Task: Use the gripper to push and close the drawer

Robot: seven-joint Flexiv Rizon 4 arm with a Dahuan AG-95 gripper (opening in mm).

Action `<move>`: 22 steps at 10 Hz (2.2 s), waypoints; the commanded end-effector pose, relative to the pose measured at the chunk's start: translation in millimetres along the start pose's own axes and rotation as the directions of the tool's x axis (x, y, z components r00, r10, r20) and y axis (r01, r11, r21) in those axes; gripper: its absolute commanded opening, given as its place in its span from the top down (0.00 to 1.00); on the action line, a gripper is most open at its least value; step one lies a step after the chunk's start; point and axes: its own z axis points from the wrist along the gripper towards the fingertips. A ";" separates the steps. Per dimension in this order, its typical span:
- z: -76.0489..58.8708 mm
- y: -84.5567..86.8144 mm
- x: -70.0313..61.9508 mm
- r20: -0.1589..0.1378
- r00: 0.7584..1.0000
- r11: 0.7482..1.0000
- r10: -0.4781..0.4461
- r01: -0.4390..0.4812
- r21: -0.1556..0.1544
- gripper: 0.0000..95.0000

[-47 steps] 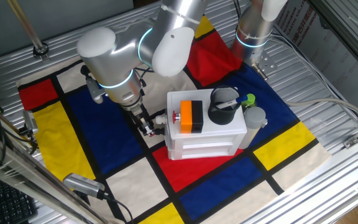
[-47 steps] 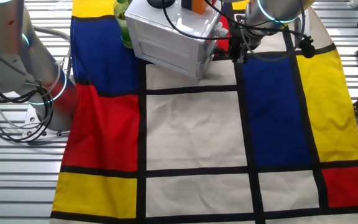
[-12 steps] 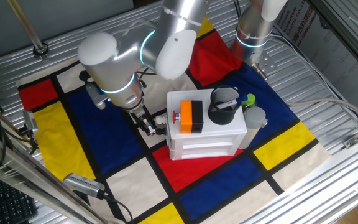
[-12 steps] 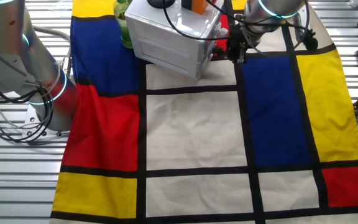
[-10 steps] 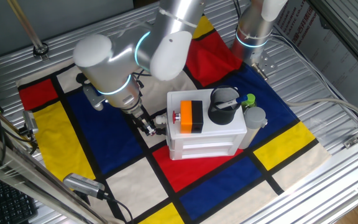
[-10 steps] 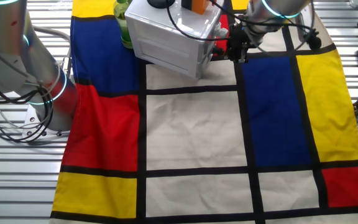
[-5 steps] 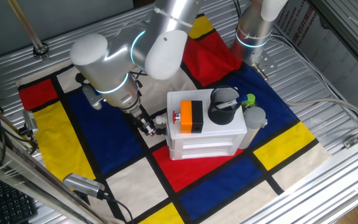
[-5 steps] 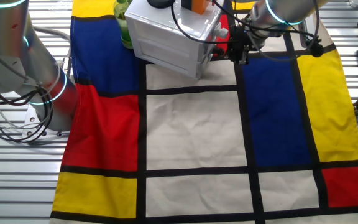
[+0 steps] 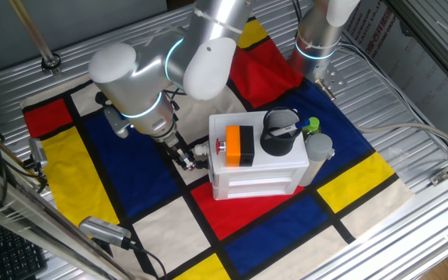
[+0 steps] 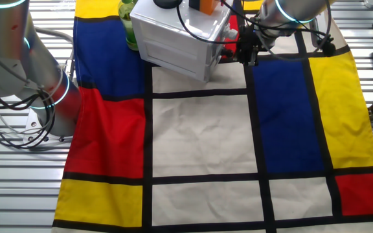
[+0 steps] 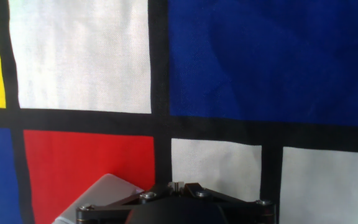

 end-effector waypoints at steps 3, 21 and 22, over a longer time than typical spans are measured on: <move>5.5 9.4 2.7 0.007 1.000 1.000 0.015 -0.015 0.008 1.00; -73.9 -81.7 -19.6 0.220 0.971 0.977 -0.097 0.051 0.208 1.00; -73.9 -81.7 -19.6 0.220 0.971 0.977 -0.095 0.049 0.207 1.00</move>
